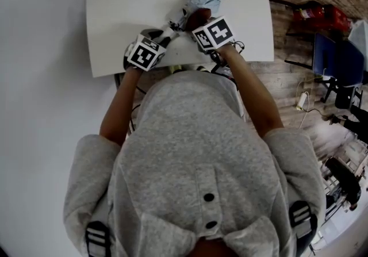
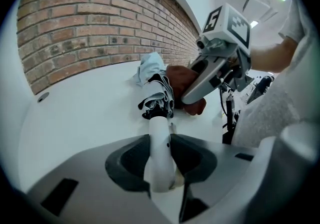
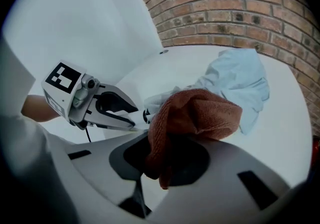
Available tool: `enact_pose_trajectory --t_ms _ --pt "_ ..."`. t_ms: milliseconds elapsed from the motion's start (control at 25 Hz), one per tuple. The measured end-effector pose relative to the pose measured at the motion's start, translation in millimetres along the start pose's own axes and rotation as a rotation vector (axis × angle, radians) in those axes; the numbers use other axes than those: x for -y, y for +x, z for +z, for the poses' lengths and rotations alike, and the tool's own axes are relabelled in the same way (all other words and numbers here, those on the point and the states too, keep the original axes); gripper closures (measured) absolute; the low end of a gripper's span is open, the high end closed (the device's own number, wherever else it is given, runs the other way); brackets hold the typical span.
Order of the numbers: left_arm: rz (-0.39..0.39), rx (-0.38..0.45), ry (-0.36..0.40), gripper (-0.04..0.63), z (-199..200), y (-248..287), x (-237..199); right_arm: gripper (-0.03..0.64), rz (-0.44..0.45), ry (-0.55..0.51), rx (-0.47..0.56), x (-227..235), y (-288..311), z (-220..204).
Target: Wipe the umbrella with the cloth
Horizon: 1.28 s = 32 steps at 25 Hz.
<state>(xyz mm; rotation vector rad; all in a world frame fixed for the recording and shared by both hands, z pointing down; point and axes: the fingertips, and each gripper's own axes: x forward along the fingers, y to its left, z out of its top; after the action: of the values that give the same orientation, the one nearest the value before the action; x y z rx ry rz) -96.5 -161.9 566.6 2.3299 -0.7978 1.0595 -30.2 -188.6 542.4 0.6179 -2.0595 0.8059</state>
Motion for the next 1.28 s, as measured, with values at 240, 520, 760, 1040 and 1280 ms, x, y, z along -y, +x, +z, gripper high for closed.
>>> enact_pose_trajectory --t_ms 240,520,760,1040,1280 --pt "0.02 0.004 0.001 0.457 -0.4 -2.1 1.7 0.54 0.109 -0.007 0.023 -33.3 -1.2 0.6" --pt "0.041 -0.007 0.002 0.457 -0.2 -5.0 5.8 0.54 0.244 0.004 0.051 -46.5 -16.4 -3.6" --pt "0.131 0.037 -0.091 0.457 1.2 -7.2 4.4 0.538 0.329 0.046 0.219 -38.2 -71.2 -3.7" --pt "0.315 0.269 -0.144 0.457 32.7 -68.3 19.4 0.538 -0.018 -0.073 0.509 -1.3 -170.9 -10.2" --pt "0.296 0.482 -0.096 0.459 81.9 -107.3 100.1 0.538 -0.281 -0.118 0.693 15.5 -267.1 -42.4"
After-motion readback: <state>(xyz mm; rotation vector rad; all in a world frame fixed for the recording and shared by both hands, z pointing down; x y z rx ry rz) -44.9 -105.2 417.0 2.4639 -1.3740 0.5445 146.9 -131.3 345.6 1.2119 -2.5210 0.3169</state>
